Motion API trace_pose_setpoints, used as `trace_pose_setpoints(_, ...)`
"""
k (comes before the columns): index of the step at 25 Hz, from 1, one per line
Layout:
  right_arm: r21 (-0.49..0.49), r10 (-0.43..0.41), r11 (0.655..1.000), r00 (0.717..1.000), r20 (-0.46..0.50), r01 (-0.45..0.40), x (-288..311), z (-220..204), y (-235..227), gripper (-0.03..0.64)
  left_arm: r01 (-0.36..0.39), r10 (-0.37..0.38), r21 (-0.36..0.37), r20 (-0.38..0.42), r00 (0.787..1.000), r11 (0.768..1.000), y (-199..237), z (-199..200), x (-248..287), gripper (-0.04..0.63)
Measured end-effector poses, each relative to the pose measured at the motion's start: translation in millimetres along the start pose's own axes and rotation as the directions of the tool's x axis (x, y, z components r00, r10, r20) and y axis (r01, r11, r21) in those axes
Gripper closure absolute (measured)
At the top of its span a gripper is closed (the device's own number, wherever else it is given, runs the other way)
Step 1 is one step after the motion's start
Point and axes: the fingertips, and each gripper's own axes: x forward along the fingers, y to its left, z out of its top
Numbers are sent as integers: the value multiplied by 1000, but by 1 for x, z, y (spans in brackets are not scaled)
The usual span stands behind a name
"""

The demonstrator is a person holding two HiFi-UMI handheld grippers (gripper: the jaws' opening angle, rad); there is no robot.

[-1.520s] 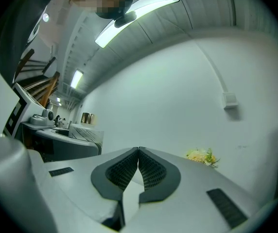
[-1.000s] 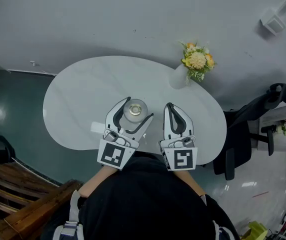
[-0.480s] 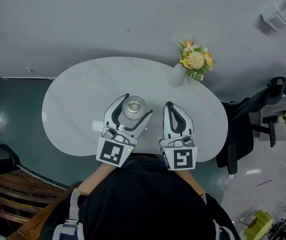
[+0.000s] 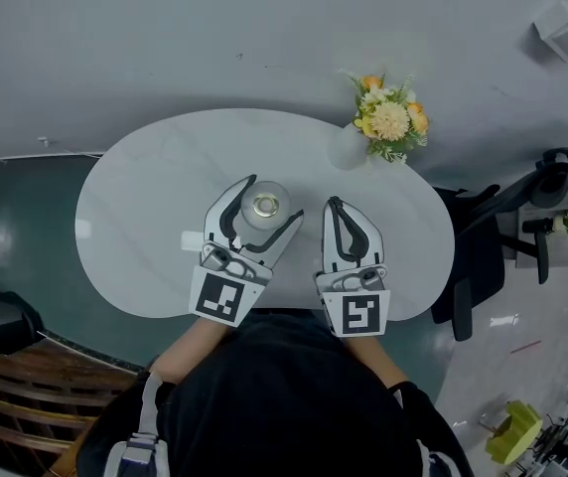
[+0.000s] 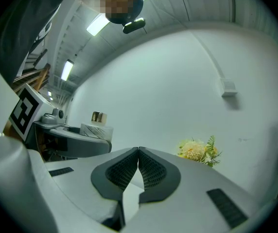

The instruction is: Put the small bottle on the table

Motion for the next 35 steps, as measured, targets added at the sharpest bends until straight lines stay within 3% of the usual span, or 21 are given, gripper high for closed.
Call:
trace_pose_setpoints(16,-18,-10,1000,1000,-11,10,34,-57,-29,594,49,-49,-11,-57,997,999,15,-62,59,261)
trace_pose_setpoints(20,-13,-5,1000,1000,-6,5,39,-72,-29,595,61,-61,-9,-53,997,998,17,-79,67,261)
trace_pose_setpoints(23,-20,6,1000,1000,-8,-6,43,-86,-28,595,75,-75,43,-2,997,996,18,-82,76,261)
trace_pose_setpoints(27,-21,13,1000,1000,-25,-13,48,-105,-26,594,54,-58,-50,-89,994,997,20,-113,81,261)
trace_pose_setpoints(35,-37,15,999,996,-83,-18,56,-150,-27,594,58,-64,-65,-102,993,996,23,-148,100,261)
